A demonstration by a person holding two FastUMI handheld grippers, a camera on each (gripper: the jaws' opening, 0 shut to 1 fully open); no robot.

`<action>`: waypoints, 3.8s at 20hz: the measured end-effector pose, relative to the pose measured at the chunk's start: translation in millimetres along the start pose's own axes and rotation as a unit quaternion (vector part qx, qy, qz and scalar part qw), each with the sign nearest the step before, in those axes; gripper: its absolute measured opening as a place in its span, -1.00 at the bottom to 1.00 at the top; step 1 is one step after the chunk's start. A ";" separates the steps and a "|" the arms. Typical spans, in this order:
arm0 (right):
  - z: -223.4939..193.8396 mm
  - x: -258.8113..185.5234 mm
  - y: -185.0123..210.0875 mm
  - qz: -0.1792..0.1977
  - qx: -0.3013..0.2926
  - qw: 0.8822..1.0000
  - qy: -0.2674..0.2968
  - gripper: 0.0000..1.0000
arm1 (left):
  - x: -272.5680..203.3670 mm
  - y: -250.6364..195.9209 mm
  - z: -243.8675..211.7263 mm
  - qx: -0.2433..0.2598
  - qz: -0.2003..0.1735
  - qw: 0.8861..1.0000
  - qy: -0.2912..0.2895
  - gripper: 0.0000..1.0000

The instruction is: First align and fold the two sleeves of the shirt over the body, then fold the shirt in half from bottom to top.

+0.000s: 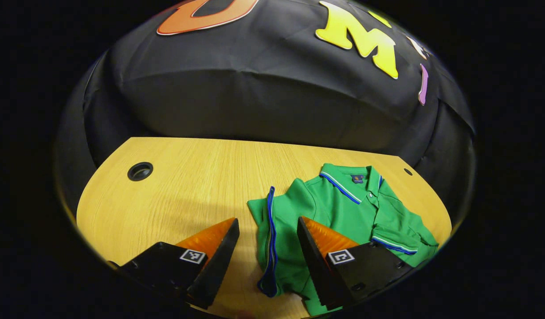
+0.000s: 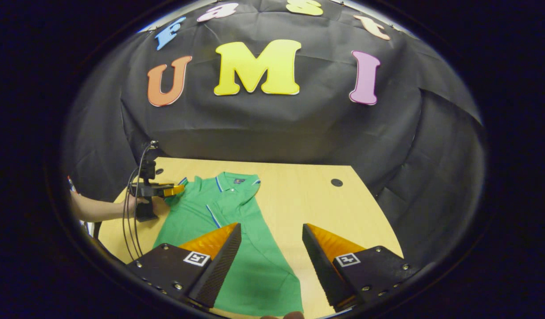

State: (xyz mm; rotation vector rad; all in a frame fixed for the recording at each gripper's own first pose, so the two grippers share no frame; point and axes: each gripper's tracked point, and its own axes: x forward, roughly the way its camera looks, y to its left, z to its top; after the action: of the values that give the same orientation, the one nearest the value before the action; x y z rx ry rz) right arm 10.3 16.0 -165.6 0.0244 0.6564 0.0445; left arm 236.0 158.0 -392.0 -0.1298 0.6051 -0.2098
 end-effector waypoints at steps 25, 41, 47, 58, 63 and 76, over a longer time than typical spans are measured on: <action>1.0 -44.2 -68.0 -0.028 0.062 0.997 -0.045 0.75 | -100.7 -135.0 82.7 0.115 -0.019 0.992 -0.051 -0.92; -12.8 -24.8 -68.2 0.007 0.014 0.999 -0.030 0.74 | -119.1 -244.4 -59.4 0.080 -0.066 0.994 0.039 0.99; -47.9 8.1 -47.5 0.074 -0.032 0.997 0.006 0.74 | -171.5 -197.6 -61.3 0.073 -0.009 0.996 0.044 0.98; -234.2 -4.2 -59.9 0.197 -0.177 0.939 0.219 0.75 | -303.1 -145.1 -200.0 0.109 -0.044 0.970 0.212 0.99; -273.6 -12.9 -51.9 0.206 -0.227 0.920 0.244 0.75 | -334.8 -135.6 -247.2 0.124 -0.048 0.955 0.266 0.99; -296.3 -8.9 -40.7 0.223 -0.228 0.912 0.260 -1.00 | -324.8 -173.0 -260.2 0.035 -0.065 0.964 0.255 -0.92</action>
State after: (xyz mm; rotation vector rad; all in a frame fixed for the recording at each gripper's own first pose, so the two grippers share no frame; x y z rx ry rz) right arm -176.3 -22.5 -396.3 -0.2995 1.1511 0.6642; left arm -201.6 50.3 -394.2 -0.0440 1.1022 -0.3968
